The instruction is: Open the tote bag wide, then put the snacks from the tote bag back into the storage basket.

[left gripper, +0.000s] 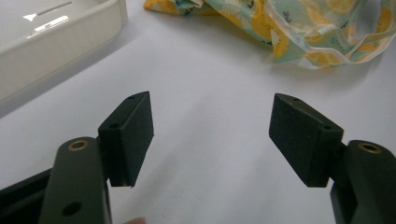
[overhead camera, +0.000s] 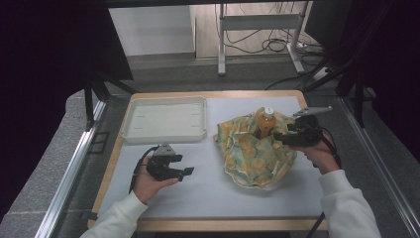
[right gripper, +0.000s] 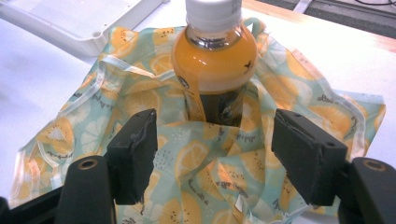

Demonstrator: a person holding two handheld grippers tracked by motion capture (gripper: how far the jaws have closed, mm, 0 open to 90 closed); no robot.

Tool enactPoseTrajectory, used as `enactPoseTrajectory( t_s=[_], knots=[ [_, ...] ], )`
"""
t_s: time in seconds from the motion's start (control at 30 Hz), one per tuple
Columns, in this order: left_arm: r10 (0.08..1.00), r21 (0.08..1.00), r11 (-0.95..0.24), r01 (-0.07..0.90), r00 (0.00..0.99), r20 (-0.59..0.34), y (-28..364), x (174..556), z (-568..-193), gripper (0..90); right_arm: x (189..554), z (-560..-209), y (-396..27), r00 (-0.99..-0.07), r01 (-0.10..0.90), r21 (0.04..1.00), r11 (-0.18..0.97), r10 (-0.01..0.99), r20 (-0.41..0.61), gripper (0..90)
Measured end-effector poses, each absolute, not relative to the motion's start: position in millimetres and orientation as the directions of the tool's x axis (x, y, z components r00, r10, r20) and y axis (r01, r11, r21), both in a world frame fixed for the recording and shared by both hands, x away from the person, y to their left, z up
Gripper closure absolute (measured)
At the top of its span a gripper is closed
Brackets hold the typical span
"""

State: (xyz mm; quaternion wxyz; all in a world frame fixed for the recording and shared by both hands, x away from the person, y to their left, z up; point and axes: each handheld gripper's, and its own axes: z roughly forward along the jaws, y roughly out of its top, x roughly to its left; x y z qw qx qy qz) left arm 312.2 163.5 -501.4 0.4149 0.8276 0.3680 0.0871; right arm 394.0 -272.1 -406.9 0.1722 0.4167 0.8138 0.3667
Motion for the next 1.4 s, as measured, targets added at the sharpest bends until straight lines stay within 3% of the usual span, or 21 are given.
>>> enactPoseTrajectory(
  t_s=[0.5, 0.83, 1.4],
  knots=[
    [0.685, 0.752, -0.377, 0.540, 0.709, -0.166, 165.2, 314.6, -501.4, 30.1, 398.0, -397.4, -261.7, -0.599, 0.545, 0.737, 0.400, 0.801, 0.008, 27.7],
    [0.680, 0.751, -0.380, 0.540, 0.714, -0.168, 165.7, 314.1, -501.8, 30.1, 413.8, -387.7, -234.7, -0.588, 0.557, 0.705, 0.439, 0.808, -0.038, 19.9],
    [0.676, 0.742, -0.390, 0.545, 0.717, -0.171, 165.3, 315.1, -504.8, 30.1, 458.2, -411.9, -216.2, -0.530, 0.653, 0.628, 0.424, 0.848, -0.022, 16.4]
  ],
)
